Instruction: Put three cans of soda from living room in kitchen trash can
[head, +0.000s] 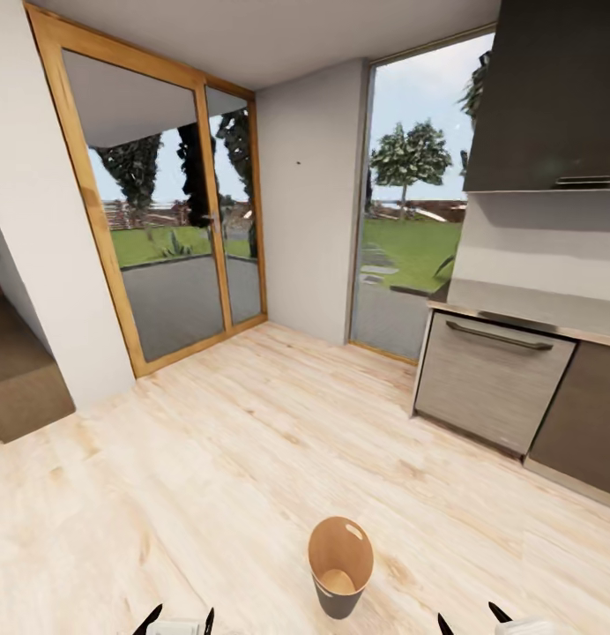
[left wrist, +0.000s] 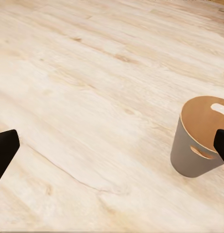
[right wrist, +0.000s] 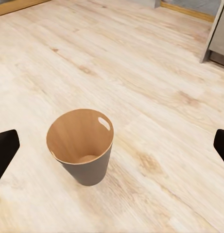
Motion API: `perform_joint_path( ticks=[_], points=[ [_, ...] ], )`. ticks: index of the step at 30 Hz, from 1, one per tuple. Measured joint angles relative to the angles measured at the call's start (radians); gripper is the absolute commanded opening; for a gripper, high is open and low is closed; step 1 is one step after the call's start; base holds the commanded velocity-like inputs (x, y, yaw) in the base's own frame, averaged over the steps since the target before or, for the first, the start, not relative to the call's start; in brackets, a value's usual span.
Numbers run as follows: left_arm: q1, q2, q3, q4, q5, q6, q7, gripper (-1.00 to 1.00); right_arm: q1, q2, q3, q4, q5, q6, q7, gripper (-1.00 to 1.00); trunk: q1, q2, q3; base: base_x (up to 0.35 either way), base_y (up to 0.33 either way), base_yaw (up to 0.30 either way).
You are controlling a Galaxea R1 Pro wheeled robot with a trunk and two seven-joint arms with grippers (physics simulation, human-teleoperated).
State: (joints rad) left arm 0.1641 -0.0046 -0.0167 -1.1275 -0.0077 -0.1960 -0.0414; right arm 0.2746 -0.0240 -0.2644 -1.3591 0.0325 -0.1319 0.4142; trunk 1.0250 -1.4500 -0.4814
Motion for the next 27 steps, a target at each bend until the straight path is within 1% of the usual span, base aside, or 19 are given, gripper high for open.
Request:
perform_joint_path(
  ticks=[4,8,27],
  points=[
    [0.000,0.000,0.000,0.000,0.000,0.000,0.000,1.00,0.000,0.001,0.000,0.000,0.000,0.000,0.000,1.00,0.000,0.000,0.000,-0.010,0.004,0.199],
    [0.000,0.000,0.000,0.001,-0.001,0.001,0.001,1.00,0.000,0.001,0.000,0.000,0.000,0.000,0.000,1.00,0.000,0.000,0.000,-0.004,-0.094,0.231],
    [0.000,0.000,0.001,-0.001,0.000,0.001,0.003,1.00,0.000,0.001,0.001,0.007,0.000,0.000,0.000,1.00,0.000,0.000,0.008,0.000,-0.258,0.248]
  ],
)
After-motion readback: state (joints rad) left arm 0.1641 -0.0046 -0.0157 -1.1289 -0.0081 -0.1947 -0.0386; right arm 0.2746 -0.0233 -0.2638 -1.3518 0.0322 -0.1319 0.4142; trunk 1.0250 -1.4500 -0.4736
